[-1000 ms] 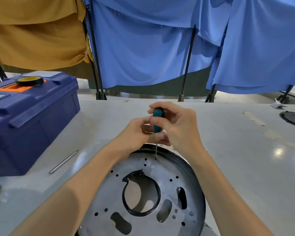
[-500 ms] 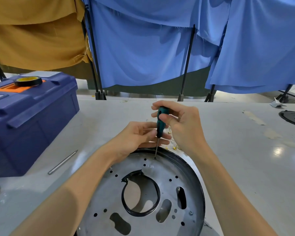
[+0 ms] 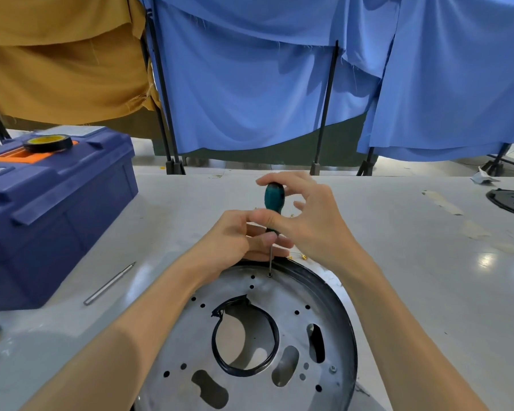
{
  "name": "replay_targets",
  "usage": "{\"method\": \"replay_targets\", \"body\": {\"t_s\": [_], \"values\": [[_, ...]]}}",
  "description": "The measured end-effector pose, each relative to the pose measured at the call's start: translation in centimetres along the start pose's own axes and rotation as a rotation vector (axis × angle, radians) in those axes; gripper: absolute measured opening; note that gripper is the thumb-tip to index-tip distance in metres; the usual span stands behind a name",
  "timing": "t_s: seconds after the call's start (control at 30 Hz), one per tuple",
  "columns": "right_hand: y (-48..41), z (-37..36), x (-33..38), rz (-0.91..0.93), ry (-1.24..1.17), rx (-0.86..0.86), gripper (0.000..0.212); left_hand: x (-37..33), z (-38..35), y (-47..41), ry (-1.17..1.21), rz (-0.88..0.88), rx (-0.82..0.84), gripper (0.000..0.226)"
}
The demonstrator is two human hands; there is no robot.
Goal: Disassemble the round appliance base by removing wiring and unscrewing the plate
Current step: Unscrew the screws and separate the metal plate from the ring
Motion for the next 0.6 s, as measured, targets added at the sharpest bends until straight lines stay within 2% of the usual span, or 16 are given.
{"method": "replay_targets", "body": {"t_s": [0.1,0.2,0.27,0.33,0.47,0.6], "values": [[-0.06,0.36,-0.06,-0.014,0.01,-0.083,0.03,-0.12,-0.38,0.26,0.019,0.015,0.055,0.028],[-0.06,0.63,-0.28,-0.043,-0.074,-0.074,0.036,-0.17,-0.77,0.42,0.041,0.016,0.102,0.026],[0.01,0.5,-0.17,-0.045,-0.139,-0.033,0.032,-0.1,-0.4,0.21,0.029,0.007,0.052,0.022],[0.01,0.38,0.19,-0.023,-0.11,-0.007,0.019,-0.17,-0.14,0.06,-0.013,-0.017,0.017,0.018],[0.0,0.29,0.21,-0.014,0.009,-0.031,0.031,-0.42,-0.26,0.24,0.0,-0.025,0.019,0.037],[-0.08,0.39,-0.13,-0.032,-0.105,-0.009,0.039,-0.43,-0.64,0.09,0.009,-0.019,0.066,0.03]]}}
Point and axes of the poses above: each hand's wrist, its own y-axis away from the middle knuckle, its own z-axis out of the back of the hand, x = y × z, the point moved 6 cm from there along -y, towards the middle knuckle, and after that the axes turned 12 degrees about y, right-handed, at the moved point
